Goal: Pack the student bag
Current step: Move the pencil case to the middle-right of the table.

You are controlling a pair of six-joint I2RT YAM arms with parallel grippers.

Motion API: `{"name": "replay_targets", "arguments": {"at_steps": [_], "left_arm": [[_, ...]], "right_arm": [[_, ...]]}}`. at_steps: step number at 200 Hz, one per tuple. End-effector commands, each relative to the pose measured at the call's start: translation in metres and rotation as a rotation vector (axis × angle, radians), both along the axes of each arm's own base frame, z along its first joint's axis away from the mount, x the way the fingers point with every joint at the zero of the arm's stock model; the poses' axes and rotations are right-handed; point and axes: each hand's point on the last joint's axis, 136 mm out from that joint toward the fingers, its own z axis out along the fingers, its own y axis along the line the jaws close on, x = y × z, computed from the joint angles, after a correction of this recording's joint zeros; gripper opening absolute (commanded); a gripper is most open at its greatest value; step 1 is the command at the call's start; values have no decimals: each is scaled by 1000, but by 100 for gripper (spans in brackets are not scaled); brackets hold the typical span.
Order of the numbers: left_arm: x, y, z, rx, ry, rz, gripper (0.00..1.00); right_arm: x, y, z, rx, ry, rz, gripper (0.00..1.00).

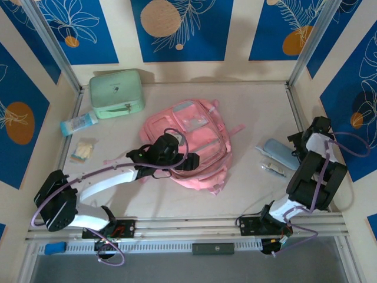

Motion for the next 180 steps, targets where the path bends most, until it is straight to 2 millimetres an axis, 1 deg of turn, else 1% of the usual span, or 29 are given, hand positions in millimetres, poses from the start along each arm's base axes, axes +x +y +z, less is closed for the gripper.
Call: {"name": "replay_targets", "arguments": {"at_steps": [1, 28, 44, 56, 61, 68, 81, 104, 112, 122, 130, 140, 150, 161, 180], "left_arm": [[12, -12, 17, -27, -57, 2, 99], [14, -10, 15, -12, -59, 17, 99], [16, -6, 16, 2, -66, 35, 99], [16, -4, 16, 4, -71, 38, 100], [16, -4, 16, 5, -74, 36, 100], [16, -4, 16, 7, -74, 36, 99], [17, -4, 18, 11, -75, 35, 99], [16, -6, 20, 7, -74, 23, 99], [16, -5, 19, 10, -74, 25, 100], [16, -4, 19, 11, -77, 28, 99], [16, -4, 19, 11, -78, 28, 100], [16, -5, 18, 6, -79, 26, 100], [16, -7, 18, 4, -76, 20, 99], [18, -8, 17, 7, -74, 22, 99], [22, -7, 16, 4, -73, 53, 99]], "right_arm": [[9, 4, -4, 56, -30, -9, 99], [12, 29, -13, 112, -16, 18, 99], [14, 55, -13, 183, -37, 22, 99], [15, 81, -13, 225, -63, 42, 99], [17, 92, -10, 233, -77, 51, 99], [19, 112, -8, 242, -87, 88, 99], [21, 138, 1, 239, -89, 135, 99], [26, 173, 21, 193, -113, 267, 99], [22, 175, 24, 162, -86, 295, 99], [20, 171, 29, 117, -66, 333, 99], [23, 164, 34, 79, -64, 374, 99], [21, 153, 38, 19, -27, 402, 99], [30, 148, 44, -39, -29, 480, 99], [38, 141, 44, -105, 10, 569, 99], [51, 133, 33, -144, 86, 671, 99]]}}
